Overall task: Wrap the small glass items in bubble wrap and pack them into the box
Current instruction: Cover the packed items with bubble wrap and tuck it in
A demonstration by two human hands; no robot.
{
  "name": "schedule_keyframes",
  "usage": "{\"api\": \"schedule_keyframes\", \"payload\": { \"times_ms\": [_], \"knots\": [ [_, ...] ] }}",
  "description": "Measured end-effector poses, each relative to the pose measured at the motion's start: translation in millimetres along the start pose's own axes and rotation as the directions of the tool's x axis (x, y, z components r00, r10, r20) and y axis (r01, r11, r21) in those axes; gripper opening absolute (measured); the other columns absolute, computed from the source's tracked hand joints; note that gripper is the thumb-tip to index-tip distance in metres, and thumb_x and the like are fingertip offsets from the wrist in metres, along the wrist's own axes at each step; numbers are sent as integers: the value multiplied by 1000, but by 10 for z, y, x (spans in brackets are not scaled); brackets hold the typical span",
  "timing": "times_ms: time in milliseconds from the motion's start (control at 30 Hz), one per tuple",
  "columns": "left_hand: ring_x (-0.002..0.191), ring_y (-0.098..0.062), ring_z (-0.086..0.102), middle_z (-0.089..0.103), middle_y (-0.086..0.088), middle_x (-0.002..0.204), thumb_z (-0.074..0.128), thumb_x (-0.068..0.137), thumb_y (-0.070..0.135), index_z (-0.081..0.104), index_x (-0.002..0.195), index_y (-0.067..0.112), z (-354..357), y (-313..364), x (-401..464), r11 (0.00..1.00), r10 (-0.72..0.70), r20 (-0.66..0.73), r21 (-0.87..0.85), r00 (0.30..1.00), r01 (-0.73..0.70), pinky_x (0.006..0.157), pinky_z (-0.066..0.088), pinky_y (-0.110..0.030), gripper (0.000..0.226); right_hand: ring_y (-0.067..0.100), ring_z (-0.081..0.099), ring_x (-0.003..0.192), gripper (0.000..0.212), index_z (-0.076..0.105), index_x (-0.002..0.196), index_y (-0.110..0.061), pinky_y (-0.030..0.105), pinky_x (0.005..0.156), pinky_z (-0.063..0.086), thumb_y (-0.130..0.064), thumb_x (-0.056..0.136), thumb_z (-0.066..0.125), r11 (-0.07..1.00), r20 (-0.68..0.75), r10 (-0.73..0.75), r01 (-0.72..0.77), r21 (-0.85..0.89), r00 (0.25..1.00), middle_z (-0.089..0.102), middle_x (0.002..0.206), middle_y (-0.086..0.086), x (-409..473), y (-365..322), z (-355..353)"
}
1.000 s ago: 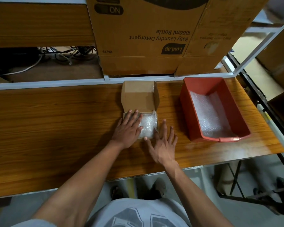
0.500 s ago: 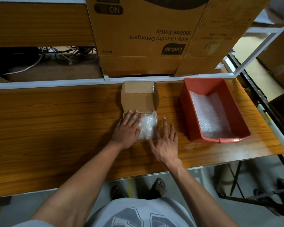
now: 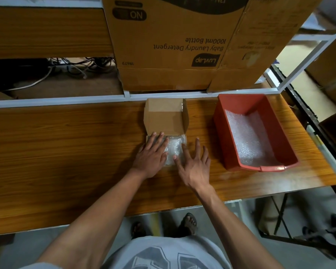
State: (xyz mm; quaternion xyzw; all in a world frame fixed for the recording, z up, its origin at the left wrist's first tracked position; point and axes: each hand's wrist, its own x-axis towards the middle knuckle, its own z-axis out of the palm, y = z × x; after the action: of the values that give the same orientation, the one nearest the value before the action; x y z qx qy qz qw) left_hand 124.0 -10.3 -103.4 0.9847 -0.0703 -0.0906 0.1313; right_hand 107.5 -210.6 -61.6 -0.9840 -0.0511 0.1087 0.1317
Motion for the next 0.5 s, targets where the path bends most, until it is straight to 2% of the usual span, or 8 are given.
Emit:
{"api": "schedule_keyframes", "payload": {
  "times_ms": [67,167,300,400,500],
  "knots": [
    [159,-12,-25,-21,19,173,15,110,56,-1,168,38,-8,9,-7,1000,-1,10,-7,1000,1,125,19,-58,64,44,-8,160,77,14,167,-40,60,126,9,-79,101,14,996,-5,-31,30,-88,1000,-31,171,4,68,7,-43],
    [159,-12,-26,-22,18,173,16,110,55,-2,168,37,-36,19,-10,1000,-1,17,-13,1000,1,124,18,-59,63,45,-14,159,81,10,168,-38,61,127,4,-81,99,9,986,62,-21,31,-162,998,-39,168,5,190,20,-26],
    [159,-12,-25,-21,18,173,17,110,55,-1,168,37,-34,16,-3,1000,-3,20,-10,1000,3,123,21,-60,64,45,-16,159,83,13,166,-44,62,126,1,-86,95,10,990,190,125,-136,47,974,-36,169,4,296,-36,93],
    [158,-11,-26,-21,18,173,18,111,55,0,168,37,-33,18,-4,1000,-5,17,-12,1000,5,123,22,-60,63,45,-19,158,84,13,166,-45,63,125,-1,-87,94,13,939,310,203,-274,208,929,-30,172,7,367,-136,107],
    [158,-11,-26,-21,18,173,18,111,55,0,168,37,-39,20,-5,1000,-3,21,-23,1000,3,122,22,-61,63,45,-17,158,84,20,166,-40,63,125,1,-85,96,16,949,286,179,-242,202,942,-22,174,8,375,-148,26]
  ]
}}
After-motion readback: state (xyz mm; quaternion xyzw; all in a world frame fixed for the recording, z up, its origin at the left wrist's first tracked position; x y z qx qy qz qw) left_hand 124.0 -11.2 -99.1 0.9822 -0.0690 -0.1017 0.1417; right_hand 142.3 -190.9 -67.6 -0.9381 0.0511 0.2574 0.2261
